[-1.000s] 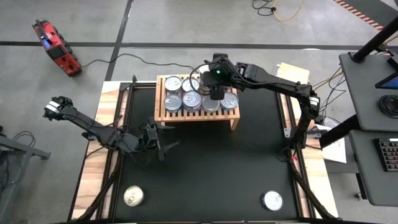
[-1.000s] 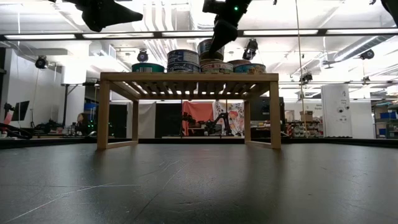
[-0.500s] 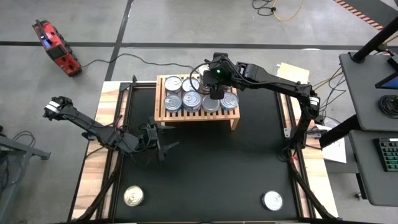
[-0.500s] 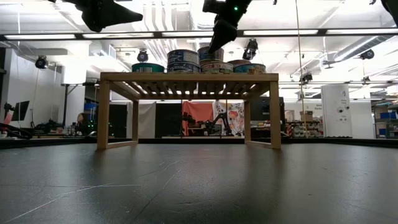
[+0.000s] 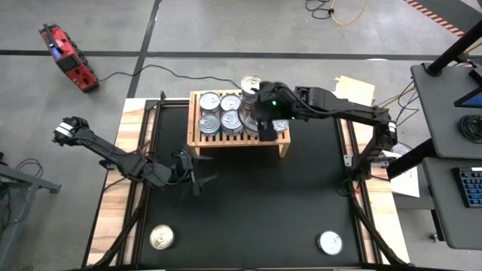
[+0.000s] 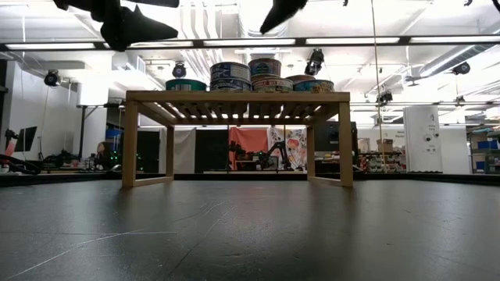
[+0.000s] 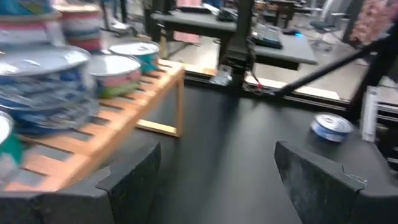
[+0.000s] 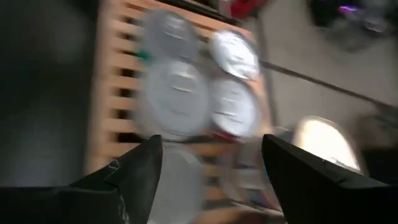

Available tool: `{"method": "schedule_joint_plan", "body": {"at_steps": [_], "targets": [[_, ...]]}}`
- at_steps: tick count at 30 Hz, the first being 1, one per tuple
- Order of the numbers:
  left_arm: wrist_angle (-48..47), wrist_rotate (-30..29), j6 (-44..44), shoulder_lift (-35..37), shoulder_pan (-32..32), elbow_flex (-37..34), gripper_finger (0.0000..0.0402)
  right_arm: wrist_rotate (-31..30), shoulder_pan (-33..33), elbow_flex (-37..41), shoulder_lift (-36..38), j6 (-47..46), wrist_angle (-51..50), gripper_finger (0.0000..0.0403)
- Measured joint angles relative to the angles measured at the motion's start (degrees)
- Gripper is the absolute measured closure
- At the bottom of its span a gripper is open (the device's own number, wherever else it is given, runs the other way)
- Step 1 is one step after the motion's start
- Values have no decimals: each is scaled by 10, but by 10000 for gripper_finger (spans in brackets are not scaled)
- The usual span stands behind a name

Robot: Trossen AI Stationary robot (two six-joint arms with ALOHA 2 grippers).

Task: Stack canned seafood by type on shelf
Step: Stack the blue tuna can on top of the blue tuna can

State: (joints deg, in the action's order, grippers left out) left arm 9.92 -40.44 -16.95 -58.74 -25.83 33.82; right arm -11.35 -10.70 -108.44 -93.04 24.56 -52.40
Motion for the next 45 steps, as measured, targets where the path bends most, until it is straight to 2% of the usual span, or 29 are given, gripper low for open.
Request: {"method": "schedule_joint_plan", "body": {"at_steps": [10, 16, 21, 28, 34, 41, 45], "targets": [[6, 85, -109, -54, 0, 0, 102, 151, 104, 44, 39, -84, -18, 184], [8, 97, -167, -77, 0, 0, 102, 154, 183, 96, 57, -103, -13, 199], [35, 97, -166, -93, -8, 0, 102, 158, 239, 145, 68, -133, -10, 209], [83, 94, -157, -127, -14, 0, 102, 163, 295, 247, 111, -193, 55, 219], [106, 94, -151, -151, -14, 0, 102, 163, 331, 345, 156, -283, 110, 229], [106, 94, -140, -164, -15, 0, 102, 164, 373, 431, 185, -425, 108, 241], [105, 95, -136, -168, -15, 0, 102, 189, 403, 465, 190, -514, 107, 248]]}}
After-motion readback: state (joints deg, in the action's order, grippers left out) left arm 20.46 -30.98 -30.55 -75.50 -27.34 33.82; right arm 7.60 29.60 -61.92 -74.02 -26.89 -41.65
